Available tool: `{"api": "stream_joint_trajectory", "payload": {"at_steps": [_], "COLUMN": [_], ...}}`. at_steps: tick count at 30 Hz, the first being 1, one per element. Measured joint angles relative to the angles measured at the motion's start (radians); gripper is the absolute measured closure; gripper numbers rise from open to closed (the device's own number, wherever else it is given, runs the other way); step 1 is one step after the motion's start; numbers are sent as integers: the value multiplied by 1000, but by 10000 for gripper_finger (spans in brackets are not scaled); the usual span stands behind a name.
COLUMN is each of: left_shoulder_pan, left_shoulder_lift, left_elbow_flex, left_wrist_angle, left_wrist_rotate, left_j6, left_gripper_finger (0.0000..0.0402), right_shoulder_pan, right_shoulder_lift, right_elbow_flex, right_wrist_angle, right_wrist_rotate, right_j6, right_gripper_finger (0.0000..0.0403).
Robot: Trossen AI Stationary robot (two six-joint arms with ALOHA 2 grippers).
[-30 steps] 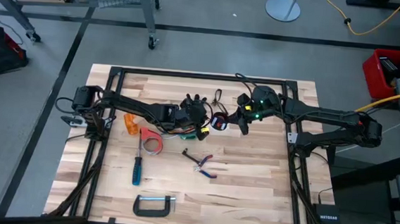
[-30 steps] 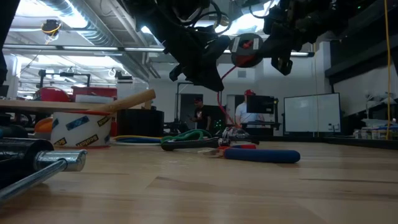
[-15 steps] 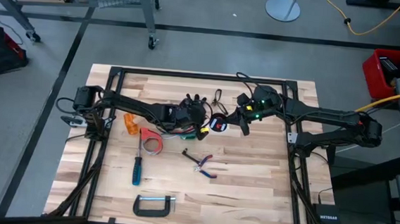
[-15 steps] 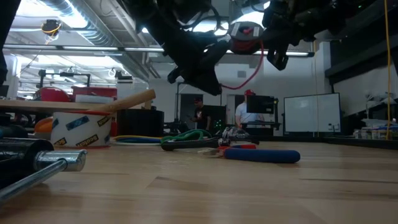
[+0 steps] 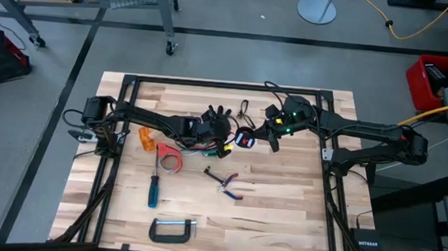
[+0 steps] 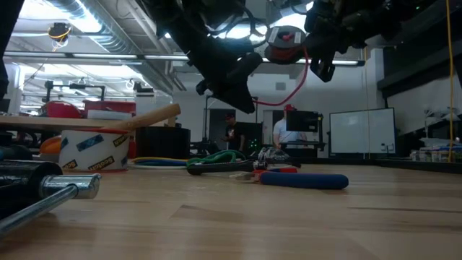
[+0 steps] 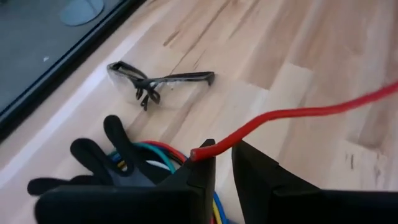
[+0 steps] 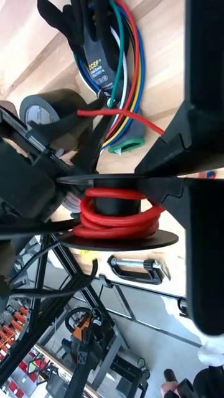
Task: Coil cords
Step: Coil the red wire onto the black spool
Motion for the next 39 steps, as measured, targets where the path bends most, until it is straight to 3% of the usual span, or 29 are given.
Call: {"api": "stream_joint_trajectory", "payload": {"at_steps": [6, 13, 22, 30, 35, 39], "left_shoulder_pan": [-25, -64, -136, -184, -188, -173], "left_shoulder_lift": [0, 0, 0, 0, -2, -2], "left_elbow_flex": [0, 0, 0, 0, -44, -82], "left_wrist_angle": [-43, -159, -230, -192, -25, 13], "left_wrist_rotate": [28, 70, 72, 33, 30, 39], "left_j6": [91, -53, -68, -117, -189, -176], "left_gripper_finger": [355, 355, 355, 355, 355, 354], "right_shoulder_pan": [0, 0, 0, 0, 0, -1], "right_shoulder_lift": [0, 0, 0, 0, 0, 0], "right_elbow_flex": [0, 0, 0, 0, 0, 0], "right_wrist_angle": [-1, 0, 0, 0, 0, -1], "right_wrist_rotate": [-21, -36, -42, -42, -42, -17], "right_j6": [0, 0, 0, -2, -25, -48], "right_gripper_finger": [402, 402, 399, 398, 399, 399]}}
